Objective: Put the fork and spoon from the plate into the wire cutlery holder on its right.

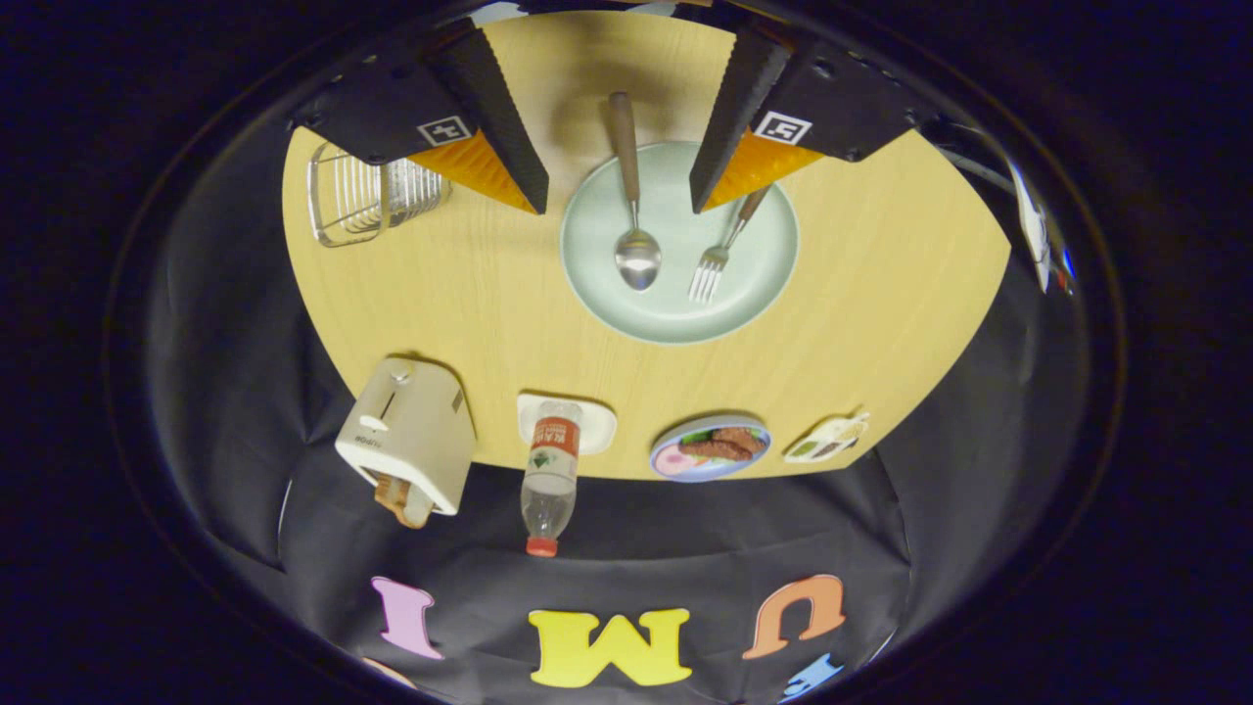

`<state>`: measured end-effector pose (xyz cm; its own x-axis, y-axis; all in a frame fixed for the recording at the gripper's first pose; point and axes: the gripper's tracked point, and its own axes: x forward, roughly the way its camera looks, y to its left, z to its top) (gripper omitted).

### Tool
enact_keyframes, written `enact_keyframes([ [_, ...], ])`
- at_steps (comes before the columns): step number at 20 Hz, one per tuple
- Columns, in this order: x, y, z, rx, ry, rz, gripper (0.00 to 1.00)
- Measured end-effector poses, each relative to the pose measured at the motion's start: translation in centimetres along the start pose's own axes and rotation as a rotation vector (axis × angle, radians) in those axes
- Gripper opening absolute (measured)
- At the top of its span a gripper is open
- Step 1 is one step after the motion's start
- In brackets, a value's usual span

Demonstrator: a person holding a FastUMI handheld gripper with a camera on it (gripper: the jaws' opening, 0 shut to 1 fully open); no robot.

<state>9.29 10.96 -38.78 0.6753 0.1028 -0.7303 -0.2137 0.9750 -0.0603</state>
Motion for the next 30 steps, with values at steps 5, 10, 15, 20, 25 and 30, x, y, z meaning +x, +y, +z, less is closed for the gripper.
enact_keyframes([
  [5, 3.9, 0.9, -1.0, -0.057, 0.047, 0.007, 0.80],
  [10, 6.5, 1.2, -2.7, -0.009, 0.144, 0.013, 0.59],
  [15, 6.1, 1.4, -3.1, -0.010, 0.163, -0.042, 0.44],
  [20, 5.6, 1.4, -3.6, 0.047, 0.160, -0.050, 0.11],
  [25, 3.9, 1.2, -3.7, 0.065, 0.168, -0.012, 0.03],
  [30, 0.3, -0.2, -3.4, 0.055, 0.148, 0.008, 0.02],
])
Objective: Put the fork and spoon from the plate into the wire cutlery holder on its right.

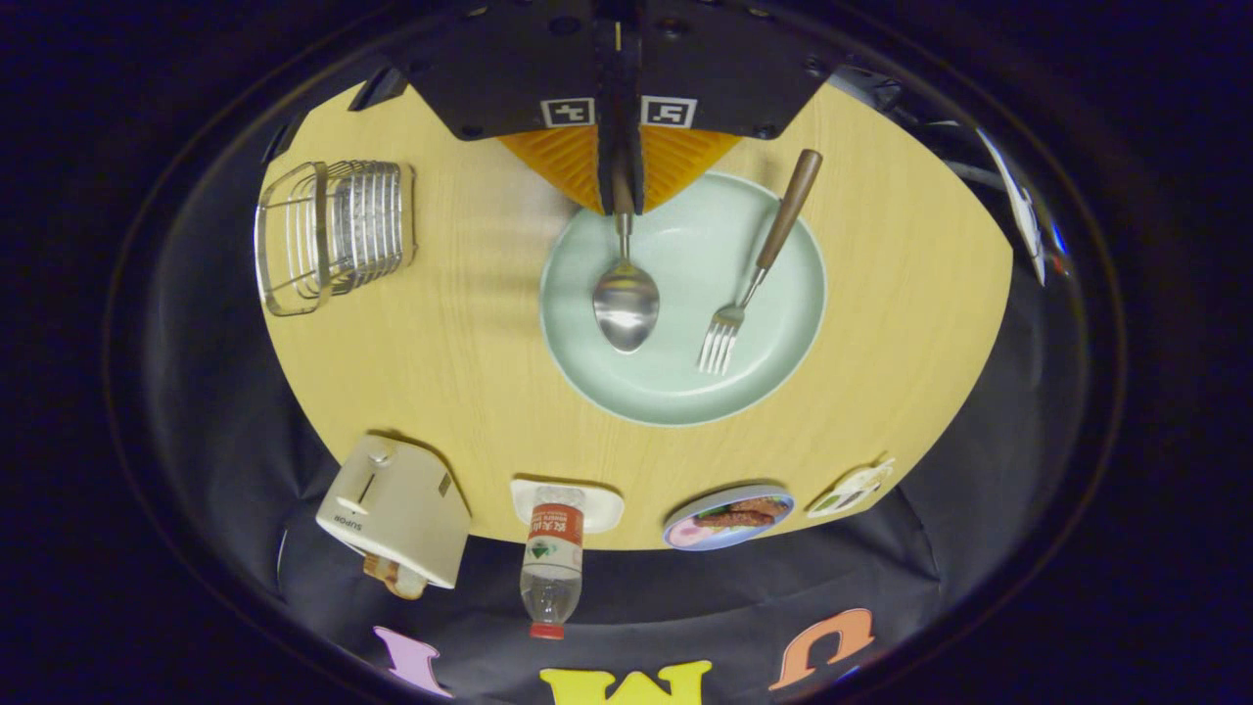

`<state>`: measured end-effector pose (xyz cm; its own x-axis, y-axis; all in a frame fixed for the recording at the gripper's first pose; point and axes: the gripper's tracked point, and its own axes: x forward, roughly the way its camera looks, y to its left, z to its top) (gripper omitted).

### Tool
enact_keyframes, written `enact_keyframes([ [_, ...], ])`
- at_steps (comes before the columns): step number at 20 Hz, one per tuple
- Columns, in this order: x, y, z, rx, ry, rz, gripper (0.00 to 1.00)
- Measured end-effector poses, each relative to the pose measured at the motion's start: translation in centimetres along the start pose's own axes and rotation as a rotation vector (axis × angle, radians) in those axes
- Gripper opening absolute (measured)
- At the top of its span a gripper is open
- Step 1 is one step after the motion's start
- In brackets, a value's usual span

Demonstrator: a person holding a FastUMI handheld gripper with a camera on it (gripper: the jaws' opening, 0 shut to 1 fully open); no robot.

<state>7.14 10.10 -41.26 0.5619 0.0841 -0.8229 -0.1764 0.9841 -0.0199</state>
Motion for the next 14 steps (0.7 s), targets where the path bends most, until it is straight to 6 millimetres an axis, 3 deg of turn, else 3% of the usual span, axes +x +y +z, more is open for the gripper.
enact_keyframes([
  [8, -6.8, -4.8, -0.6, 0.032, -0.045, 0.024, 0.02],
  [14, -10.5, -11.5, -1.1, 0.056, -0.070, -0.014, 0.02],
])
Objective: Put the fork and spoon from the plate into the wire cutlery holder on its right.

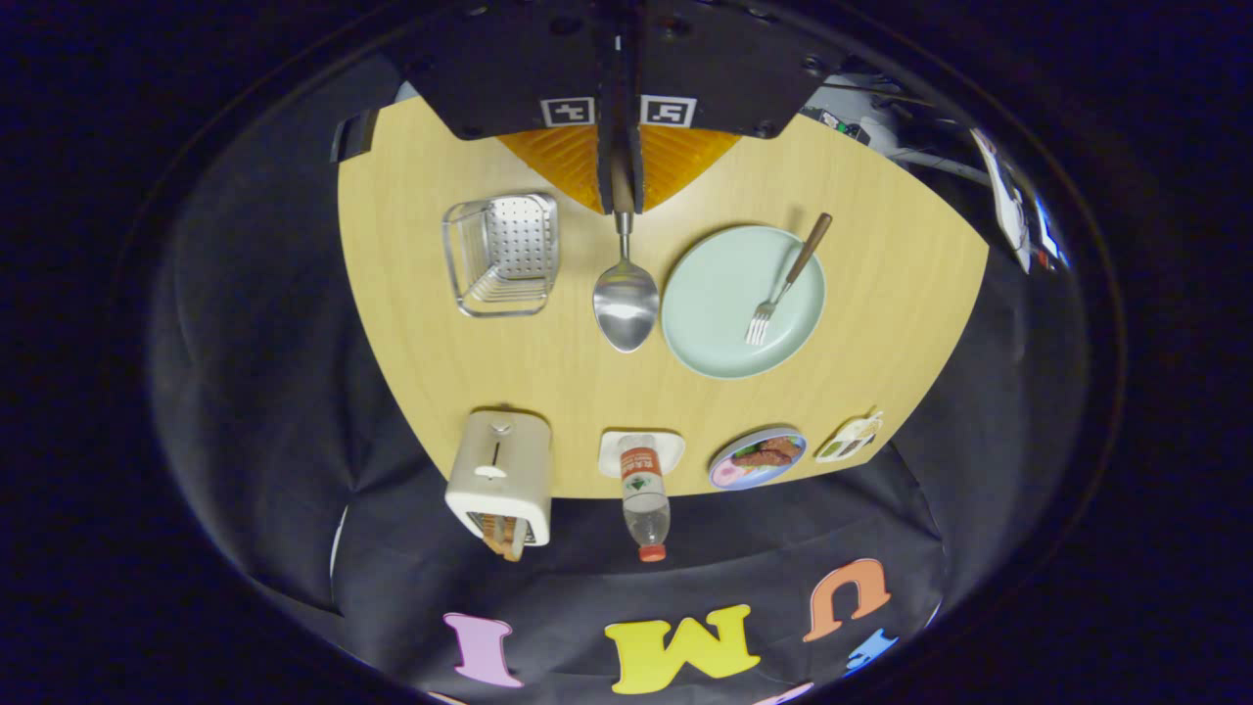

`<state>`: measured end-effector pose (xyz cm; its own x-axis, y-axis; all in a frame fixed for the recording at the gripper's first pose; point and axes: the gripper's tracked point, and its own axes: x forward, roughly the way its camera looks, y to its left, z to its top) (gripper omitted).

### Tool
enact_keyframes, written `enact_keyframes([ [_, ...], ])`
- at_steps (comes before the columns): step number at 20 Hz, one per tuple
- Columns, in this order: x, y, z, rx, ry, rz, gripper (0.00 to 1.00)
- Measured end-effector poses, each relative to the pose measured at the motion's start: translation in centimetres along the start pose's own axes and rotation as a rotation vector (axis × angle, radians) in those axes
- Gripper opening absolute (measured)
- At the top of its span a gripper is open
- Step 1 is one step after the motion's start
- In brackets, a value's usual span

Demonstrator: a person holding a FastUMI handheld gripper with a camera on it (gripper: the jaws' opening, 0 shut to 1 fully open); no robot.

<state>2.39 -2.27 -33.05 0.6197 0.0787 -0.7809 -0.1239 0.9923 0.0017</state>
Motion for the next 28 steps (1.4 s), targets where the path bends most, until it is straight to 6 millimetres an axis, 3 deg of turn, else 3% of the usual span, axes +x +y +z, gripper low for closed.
enact_keyframes([
  [5, 0.3, -5.5, -1.1, 0.049, 0.048, -0.052, 0.04],
  [10, 0.9, -6.9, -1.1, 0.036, 0.054, -0.062, 0.04],
  [19, 0.5, -6.7, 2.4, 0.006, -0.062, -0.099, 0.05],
  [24, 0.4, -4.4, 2.8, -0.020, -0.108, -0.080, 0.06],
  [28, 0.8, -1.3, 3.1, -0.044, -0.137, -0.032, 0.17],
])
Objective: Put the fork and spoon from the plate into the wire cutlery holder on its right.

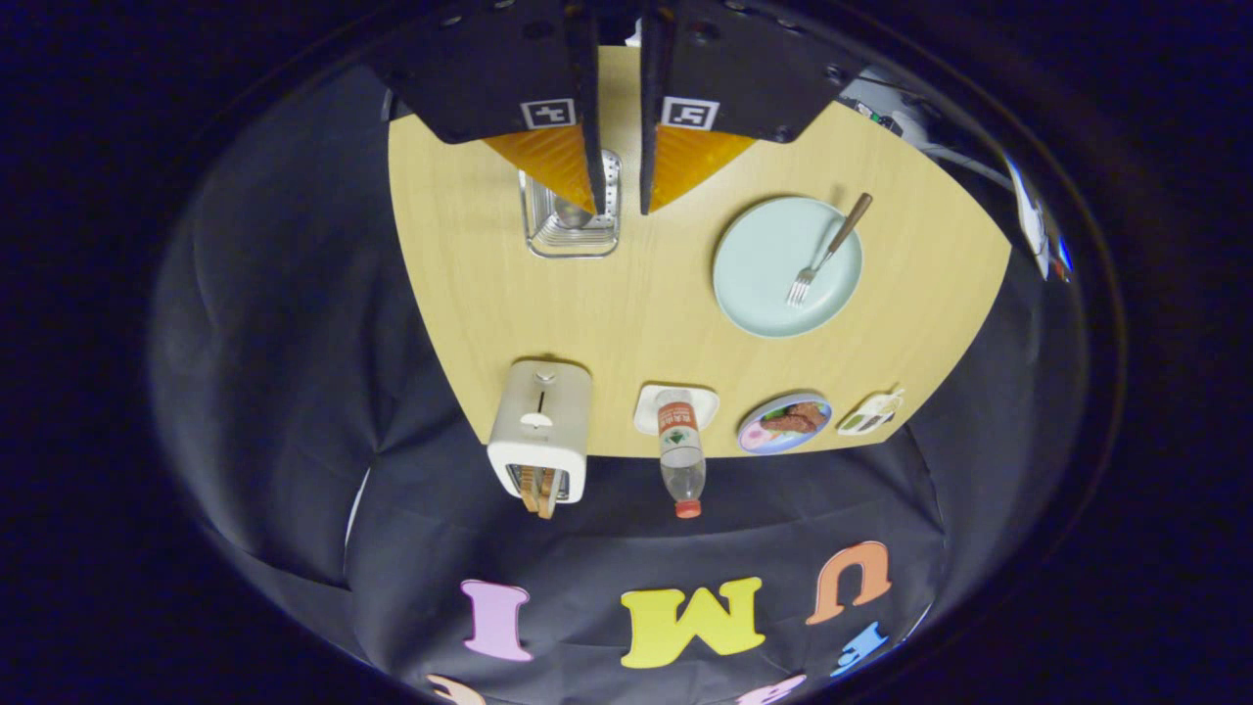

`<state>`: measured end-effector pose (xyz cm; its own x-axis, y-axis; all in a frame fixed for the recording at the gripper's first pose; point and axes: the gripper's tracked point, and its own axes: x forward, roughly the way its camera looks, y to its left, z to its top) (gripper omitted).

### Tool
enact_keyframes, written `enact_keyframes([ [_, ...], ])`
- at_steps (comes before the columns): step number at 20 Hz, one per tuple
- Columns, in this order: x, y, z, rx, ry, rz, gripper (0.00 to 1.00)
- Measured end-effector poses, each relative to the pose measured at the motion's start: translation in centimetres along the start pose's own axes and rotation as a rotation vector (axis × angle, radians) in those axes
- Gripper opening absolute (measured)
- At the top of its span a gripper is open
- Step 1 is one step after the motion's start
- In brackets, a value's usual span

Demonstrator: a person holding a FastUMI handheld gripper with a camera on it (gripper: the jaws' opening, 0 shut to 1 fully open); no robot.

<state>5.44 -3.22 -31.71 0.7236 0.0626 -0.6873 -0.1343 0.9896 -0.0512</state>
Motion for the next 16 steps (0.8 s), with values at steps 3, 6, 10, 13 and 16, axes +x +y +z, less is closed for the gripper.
enact_keyframes([
  [3, 0.5, 2.5, 0.1, -0.008, -0.012, 0.015, 0.32],
  [6, 1.2, 5.4, 0.0, -0.013, -0.010, 0.036, 0.52],
  [10, 2.3, 9.6, -0.8, -0.034, 0.027, 0.070, 0.81],
  [13, 3.4, 12.4, -1.5, -0.038, 0.066, 0.082, 0.85],
  [16, 4.5, 14.7, -2.0, -0.036, 0.099, 0.075, 0.90],
])
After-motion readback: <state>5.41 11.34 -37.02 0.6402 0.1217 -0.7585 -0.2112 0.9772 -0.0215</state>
